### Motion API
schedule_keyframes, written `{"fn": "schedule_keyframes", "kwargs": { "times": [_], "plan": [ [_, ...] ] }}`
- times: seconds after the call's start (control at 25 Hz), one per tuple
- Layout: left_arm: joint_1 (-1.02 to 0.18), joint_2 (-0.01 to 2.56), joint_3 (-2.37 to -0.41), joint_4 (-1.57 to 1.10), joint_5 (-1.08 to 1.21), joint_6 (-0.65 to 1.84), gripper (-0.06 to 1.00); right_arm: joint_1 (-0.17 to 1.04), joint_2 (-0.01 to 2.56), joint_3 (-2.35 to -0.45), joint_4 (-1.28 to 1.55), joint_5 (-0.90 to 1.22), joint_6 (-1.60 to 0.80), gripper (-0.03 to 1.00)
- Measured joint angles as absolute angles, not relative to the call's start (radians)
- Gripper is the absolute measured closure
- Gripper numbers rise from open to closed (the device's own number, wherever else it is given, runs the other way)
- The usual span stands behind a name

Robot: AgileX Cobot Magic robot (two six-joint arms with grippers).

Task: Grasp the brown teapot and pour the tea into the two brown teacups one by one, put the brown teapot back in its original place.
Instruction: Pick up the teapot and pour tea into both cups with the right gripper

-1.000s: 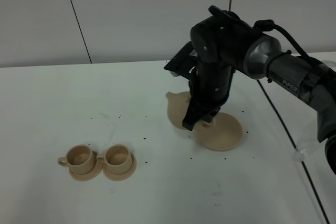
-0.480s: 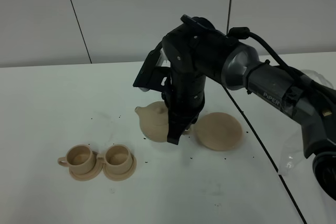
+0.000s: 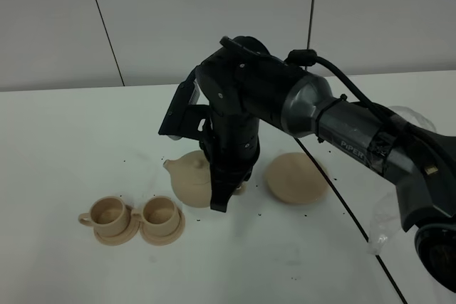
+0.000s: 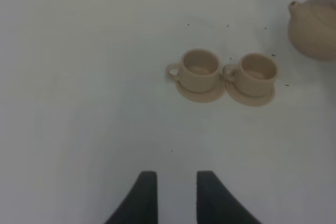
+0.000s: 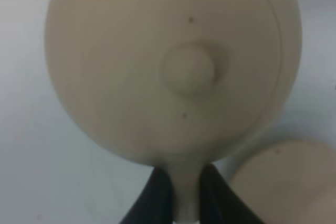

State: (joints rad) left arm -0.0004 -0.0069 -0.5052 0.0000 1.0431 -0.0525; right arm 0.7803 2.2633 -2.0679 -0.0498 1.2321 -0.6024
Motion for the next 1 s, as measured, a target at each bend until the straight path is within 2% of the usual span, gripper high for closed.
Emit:
{"fn": "schedule_keyframes", "kwargs": {
  "times": [0.4,1.0],
  "plan": [
    [0.0,-0.007,-0.505,0.0,1.043,-0.053,0.69,0.82,2.264,-2.108,-0.063,1.233,-0.604,0.87],
    [0.0,-0.007,-0.505,0.0,1.043,-0.053,0.69,0.878,2.265,-2.128,-0.24,1.233,-0.563,0.87]
  ]
}}
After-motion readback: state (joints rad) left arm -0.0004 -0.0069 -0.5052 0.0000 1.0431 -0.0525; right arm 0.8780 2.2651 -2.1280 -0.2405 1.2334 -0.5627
